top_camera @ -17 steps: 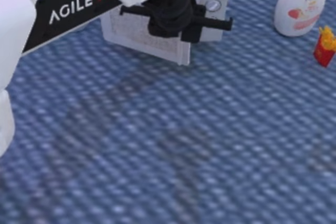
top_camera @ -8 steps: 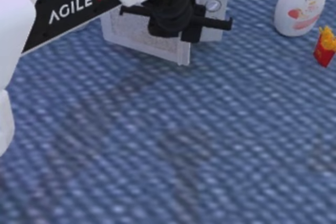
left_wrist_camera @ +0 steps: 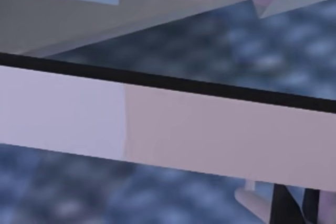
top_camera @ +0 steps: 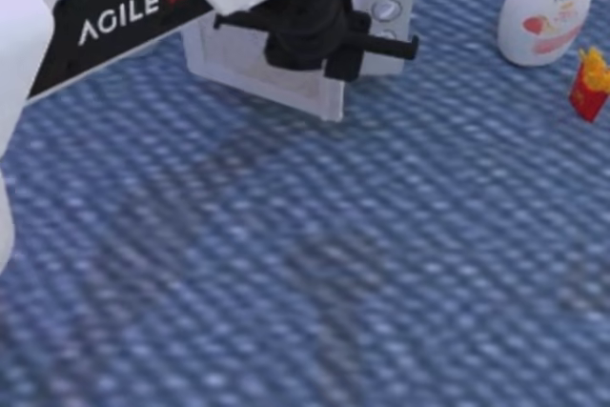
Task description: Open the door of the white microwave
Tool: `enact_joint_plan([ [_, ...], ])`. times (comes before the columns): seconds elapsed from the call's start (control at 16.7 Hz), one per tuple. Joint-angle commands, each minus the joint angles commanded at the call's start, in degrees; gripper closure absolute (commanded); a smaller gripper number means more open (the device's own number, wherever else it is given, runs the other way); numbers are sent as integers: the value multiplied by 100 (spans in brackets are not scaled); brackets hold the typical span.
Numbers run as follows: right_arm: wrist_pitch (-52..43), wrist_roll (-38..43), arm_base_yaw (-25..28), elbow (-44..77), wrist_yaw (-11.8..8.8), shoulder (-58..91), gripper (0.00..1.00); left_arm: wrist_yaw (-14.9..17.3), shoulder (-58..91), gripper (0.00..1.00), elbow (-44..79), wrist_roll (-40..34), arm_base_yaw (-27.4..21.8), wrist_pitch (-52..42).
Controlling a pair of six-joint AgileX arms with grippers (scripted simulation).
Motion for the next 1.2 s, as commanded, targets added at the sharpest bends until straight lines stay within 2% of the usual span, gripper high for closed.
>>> enact_joint_plan([
  [0.3,0,0,0,0,0,0,0,251,-400,100,-608,493,106,269],
  [1.2,0,0,0,0,0,0,0,258,-410,100,-624,508,108,276],
])
